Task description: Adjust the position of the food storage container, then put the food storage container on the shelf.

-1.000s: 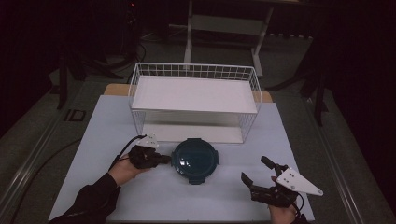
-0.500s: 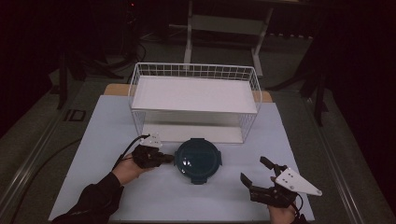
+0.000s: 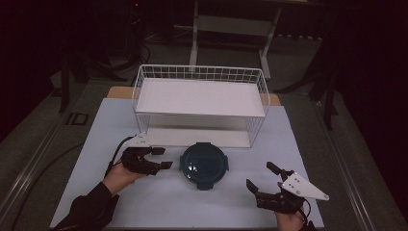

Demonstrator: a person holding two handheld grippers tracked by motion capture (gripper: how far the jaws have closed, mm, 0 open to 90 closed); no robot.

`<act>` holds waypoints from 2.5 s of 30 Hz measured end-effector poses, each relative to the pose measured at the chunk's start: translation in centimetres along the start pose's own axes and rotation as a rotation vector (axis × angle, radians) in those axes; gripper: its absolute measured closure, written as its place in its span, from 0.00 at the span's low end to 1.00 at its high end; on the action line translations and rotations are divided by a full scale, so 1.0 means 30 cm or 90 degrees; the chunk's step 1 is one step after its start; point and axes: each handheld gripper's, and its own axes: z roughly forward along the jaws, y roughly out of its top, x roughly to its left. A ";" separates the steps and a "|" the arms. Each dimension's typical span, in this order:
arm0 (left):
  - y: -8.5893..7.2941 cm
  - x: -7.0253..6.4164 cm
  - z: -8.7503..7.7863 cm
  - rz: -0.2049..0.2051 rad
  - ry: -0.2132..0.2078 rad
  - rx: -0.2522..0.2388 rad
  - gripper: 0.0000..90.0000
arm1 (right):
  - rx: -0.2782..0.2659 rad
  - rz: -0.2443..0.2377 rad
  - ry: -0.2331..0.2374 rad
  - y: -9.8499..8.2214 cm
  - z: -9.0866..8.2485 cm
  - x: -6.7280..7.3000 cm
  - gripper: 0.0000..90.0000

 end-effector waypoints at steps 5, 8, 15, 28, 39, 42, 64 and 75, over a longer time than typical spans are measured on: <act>0.021 -0.046 -0.033 -0.011 -0.055 -0.006 0.05 | -0.006 -0.004 0.001 0.012 0.006 0.012 0.13; 0.038 -0.077 -0.040 -0.007 -0.047 -0.014 0.02 | -0.010 -0.008 0.009 0.021 0.014 0.023 0.13; 0.088 -0.099 -0.027 -0.056 -0.030 -0.035 0.01 | -0.034 -0.022 -0.008 0.057 0.021 0.035 0.14; 0.116 -0.020 0.087 -0.156 0.007 0.003 0.01 | -0.036 -0.005 0.020 0.113 0.048 0.009 0.16; 0.041 0.063 0.180 -0.318 -0.012 0.052 0.04 | -0.014 -0.019 0.062 0.108 0.084 0.045 0.13; 0.026 0.080 0.194 -0.372 -0.033 0.075 0.05 | -0.007 -0.015 0.053 0.104 0.087 0.051 0.12; -0.017 0.108 0.232 -0.498 -0.155 0.120 0.56 | 0.022 0.008 0.054 0.084 0.104 0.048 0.12; -0.008 0.071 0.216 -0.453 -0.139 0.112 0.59 | 0.111 0.154 0.119 0.051 0.177 -0.022 0.15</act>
